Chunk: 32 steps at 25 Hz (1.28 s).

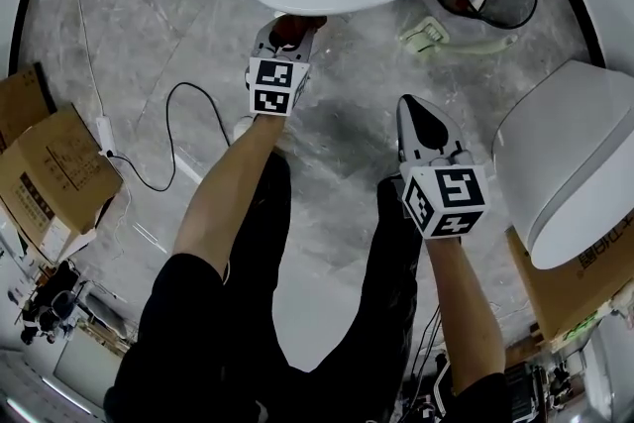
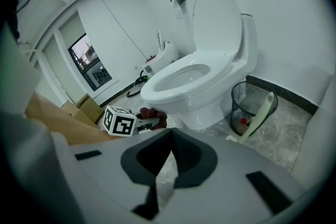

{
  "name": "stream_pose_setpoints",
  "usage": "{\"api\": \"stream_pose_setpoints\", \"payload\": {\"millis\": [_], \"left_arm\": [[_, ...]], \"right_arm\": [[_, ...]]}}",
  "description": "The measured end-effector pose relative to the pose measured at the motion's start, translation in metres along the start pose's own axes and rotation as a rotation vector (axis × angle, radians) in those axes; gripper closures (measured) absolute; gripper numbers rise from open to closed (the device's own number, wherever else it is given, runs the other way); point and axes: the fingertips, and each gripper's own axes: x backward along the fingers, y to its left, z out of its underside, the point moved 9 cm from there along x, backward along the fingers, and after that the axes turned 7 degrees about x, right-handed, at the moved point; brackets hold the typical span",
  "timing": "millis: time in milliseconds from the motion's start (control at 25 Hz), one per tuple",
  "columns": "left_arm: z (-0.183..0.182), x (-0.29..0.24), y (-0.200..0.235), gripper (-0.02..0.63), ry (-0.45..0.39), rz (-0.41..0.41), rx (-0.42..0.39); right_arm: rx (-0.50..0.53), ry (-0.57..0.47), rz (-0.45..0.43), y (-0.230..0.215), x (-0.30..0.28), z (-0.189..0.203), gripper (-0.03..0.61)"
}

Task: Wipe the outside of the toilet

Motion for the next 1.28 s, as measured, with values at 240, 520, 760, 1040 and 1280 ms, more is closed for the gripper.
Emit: {"api": "stream_pose_setpoints", "payload": {"millis": [240,520,760,1040,1280], "left_arm": [[-0.011,0.017,0.043,0.506,0.013,-0.032,-0.015],[-0.021,0.042,0.073,0.502,-0.032,-0.014,0.024],[-0.032,0.109,0.106,0.502,-0.008,-0.019,0.050],[-0.086,0.200,0.129,0.502,-0.025,0.051,-0.031],[-0.159,0.261,0.133,0.500,-0.070,0.135,-0.051]], "right_arm": [[0.002,0.002,-0.003,0.030,-0.016,-0.013,0.577],[0.027,-0.003,0.014,0.060,-0.030,-0.038,0.577],[0.028,0.002,0.044,0.100,-0.027,-0.062,0.577],[0.059,-0.013,0.073,0.163,-0.005,-0.121,0.577],[0.063,-0.043,0.109,0.215,0.020,-0.175,0.577]]}}
